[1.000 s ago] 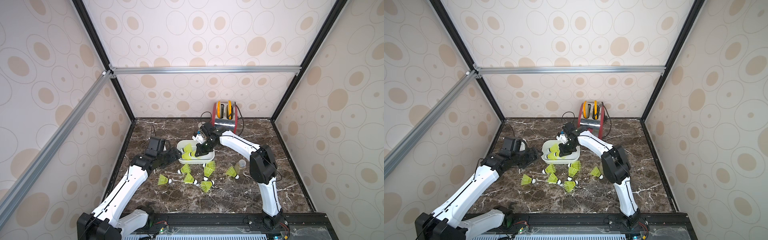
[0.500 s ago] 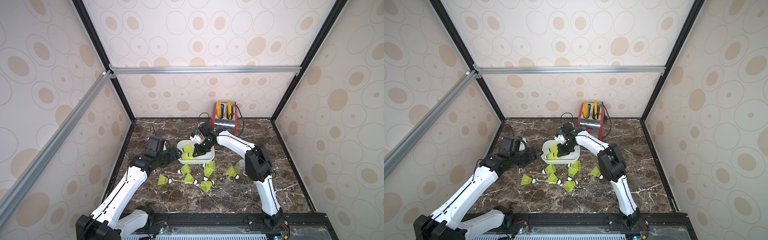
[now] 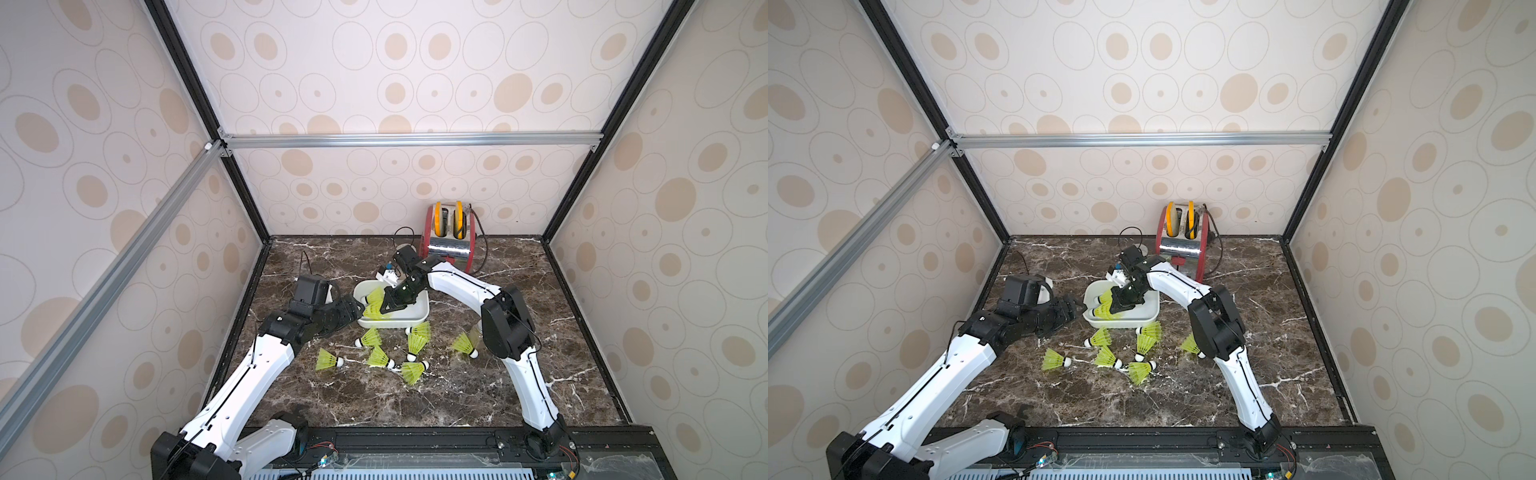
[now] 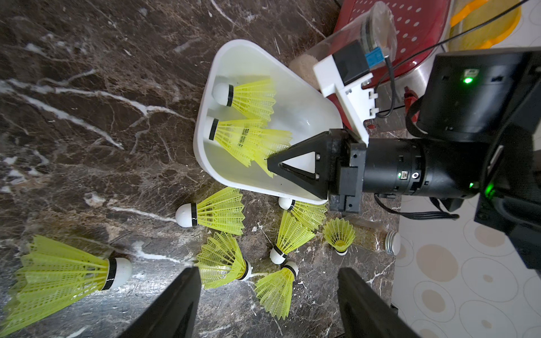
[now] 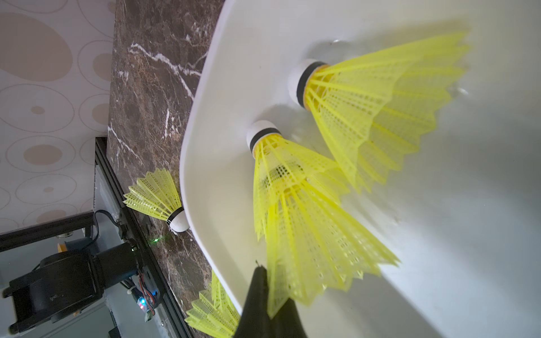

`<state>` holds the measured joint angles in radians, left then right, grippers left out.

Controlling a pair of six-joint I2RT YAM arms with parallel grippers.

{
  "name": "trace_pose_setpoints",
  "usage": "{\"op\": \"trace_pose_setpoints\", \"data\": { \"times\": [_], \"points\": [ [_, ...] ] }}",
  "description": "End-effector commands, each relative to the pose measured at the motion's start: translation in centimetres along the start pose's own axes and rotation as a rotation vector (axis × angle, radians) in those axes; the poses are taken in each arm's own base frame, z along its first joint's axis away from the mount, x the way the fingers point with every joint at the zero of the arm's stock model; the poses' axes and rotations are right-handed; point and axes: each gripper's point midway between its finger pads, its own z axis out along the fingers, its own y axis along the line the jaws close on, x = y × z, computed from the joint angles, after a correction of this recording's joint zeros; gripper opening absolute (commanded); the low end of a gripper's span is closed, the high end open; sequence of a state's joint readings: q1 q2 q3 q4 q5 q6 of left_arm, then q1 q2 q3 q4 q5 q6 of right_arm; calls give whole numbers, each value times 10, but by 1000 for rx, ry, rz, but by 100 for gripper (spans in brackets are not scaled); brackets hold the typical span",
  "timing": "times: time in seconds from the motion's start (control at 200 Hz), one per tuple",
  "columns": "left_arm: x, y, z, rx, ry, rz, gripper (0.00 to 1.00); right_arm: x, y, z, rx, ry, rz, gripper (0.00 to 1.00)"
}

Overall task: Put the shuttlecocks into the storage box
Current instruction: Place the shuttlecock in the storage box.

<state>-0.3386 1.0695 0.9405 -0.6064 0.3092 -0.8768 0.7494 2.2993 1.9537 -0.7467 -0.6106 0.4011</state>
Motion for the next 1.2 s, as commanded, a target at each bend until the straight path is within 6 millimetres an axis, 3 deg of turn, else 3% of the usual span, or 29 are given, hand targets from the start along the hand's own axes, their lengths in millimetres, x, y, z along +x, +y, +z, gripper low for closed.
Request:
{"op": "trace_pose_setpoints", "data": {
  "times": [0.0,0.716,0.856,1.017,1.197],
  "points": [
    [-1,-5,-3,18,-7,24,76,-4,1,8,-29,1,16,0],
    [0,-4,3,25,1,14,76,-6,-2,20,-47,14,43,0],
    [1,-5,2,28,1,14,76,-6,1,15,-37,11,36,15],
    [3,-2,3,22,3,11,77,-13,9,-5,-7,-32,11,32],
    [4,0,1,24,0,8,77,-18,17,-27,29,-69,-1,42]
  ]
}}
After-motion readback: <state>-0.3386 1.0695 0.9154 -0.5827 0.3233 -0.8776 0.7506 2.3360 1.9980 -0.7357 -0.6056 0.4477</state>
